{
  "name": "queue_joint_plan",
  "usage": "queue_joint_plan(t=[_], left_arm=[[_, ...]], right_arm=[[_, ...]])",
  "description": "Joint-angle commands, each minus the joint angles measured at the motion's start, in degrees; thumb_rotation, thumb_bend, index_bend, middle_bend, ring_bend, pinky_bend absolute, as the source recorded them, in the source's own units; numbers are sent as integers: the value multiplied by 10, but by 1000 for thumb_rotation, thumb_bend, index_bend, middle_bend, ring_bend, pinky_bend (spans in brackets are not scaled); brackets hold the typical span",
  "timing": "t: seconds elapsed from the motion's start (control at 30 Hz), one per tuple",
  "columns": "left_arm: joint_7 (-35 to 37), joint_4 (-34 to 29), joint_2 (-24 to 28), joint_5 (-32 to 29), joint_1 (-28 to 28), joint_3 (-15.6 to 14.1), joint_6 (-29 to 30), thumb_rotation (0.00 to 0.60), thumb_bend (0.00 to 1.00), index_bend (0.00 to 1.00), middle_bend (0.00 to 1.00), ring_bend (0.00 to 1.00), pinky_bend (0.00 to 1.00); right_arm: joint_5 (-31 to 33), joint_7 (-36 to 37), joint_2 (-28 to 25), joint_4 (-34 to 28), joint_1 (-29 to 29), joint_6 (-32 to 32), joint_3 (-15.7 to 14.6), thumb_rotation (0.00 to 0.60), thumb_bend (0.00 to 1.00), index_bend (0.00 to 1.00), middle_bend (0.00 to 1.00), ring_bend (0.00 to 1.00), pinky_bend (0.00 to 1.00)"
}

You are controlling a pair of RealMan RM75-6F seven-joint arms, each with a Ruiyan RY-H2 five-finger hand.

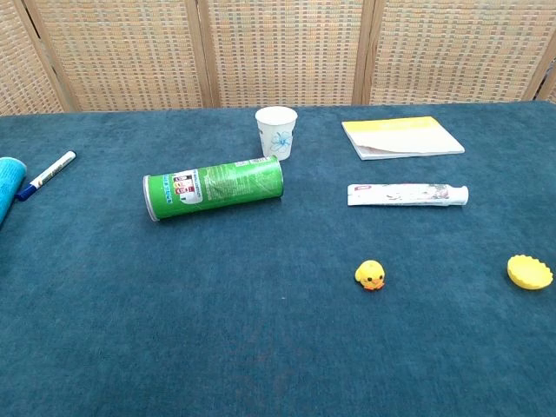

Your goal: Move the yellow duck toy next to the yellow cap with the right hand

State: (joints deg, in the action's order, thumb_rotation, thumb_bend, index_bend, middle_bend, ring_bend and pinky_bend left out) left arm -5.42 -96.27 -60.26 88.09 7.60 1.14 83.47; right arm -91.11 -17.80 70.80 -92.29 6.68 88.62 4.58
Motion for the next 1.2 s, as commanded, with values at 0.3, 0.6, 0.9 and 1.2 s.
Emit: queue_joint_plan(t=[0.3,0.6,0.9,1.2], left_arm=[[2,1,0,-4,1,0,-6,600,0,0,0,0,0],[-15,-1,-7,-17,8,5,-18,600,0,0,0,0,0],[-23,5,-13,-48,11,15,-30,600,0,0,0,0,0],[-22,12,-15,-66,15,18,-45,600,0,0,0,0,0]], right_arm=[[-4,-6,3,1,7,-15,-4,600,0,0,0,0,0],[-19,51,-6,-16,122,-189,3,600,0,29,0,0,0],[32,47,54,33,243,-365,35,600,78,212,0,0,0],[91,37,119,70,313,-452,55,600,214,277,0,0,0]])
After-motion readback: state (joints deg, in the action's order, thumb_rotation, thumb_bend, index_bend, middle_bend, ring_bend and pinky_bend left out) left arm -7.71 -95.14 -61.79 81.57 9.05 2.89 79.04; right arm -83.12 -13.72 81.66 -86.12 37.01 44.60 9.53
